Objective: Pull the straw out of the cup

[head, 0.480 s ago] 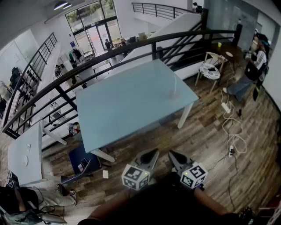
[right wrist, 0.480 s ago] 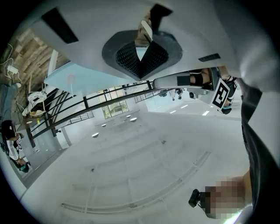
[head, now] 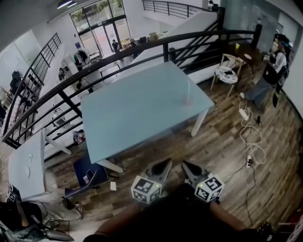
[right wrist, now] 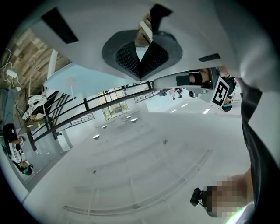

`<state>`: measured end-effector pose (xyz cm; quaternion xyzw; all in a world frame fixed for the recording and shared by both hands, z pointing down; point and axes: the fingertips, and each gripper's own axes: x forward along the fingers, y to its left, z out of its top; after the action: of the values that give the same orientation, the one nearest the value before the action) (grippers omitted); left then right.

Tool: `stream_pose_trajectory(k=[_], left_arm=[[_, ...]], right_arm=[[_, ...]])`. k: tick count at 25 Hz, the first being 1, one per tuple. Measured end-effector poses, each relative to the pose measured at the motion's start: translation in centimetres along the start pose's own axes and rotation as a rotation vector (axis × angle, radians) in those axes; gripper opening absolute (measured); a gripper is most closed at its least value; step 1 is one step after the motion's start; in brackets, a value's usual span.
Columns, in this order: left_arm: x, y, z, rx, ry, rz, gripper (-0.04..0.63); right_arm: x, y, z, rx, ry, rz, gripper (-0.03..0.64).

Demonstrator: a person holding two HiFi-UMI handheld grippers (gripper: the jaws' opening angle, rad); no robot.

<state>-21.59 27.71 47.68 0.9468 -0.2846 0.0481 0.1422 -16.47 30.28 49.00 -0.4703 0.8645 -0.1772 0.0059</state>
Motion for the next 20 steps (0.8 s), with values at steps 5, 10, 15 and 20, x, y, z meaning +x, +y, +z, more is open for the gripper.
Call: stream_pose_trajectory(k=[5, 10, 15, 20], left_arm=[[1.4, 0.2, 0.2, -0.009, 0.004, -0.007, 0.012], [3.4, 1.0, 1.0, -0.019, -0.017, -0.008, 0.012], [6.5, 1.3, 1.6, 0.007, 0.003, 0.013, 0.012], [11.5, 2.8, 2.9, -0.012, 0.006, 0.049, 0.012]], right_arm=[[0.4, -1.5, 0.3, 0.006, -0.007, -0.008, 0.011], [1.2, -3.4, 0.9, 0.024, 0.004, 0.003, 0.011], [1.4, -6.4, 2.2, 0.036, 0.006, 0.011, 0.011], [3.0, -11.1, 4.3, 0.030, -0.005, 0.054, 0.012]])
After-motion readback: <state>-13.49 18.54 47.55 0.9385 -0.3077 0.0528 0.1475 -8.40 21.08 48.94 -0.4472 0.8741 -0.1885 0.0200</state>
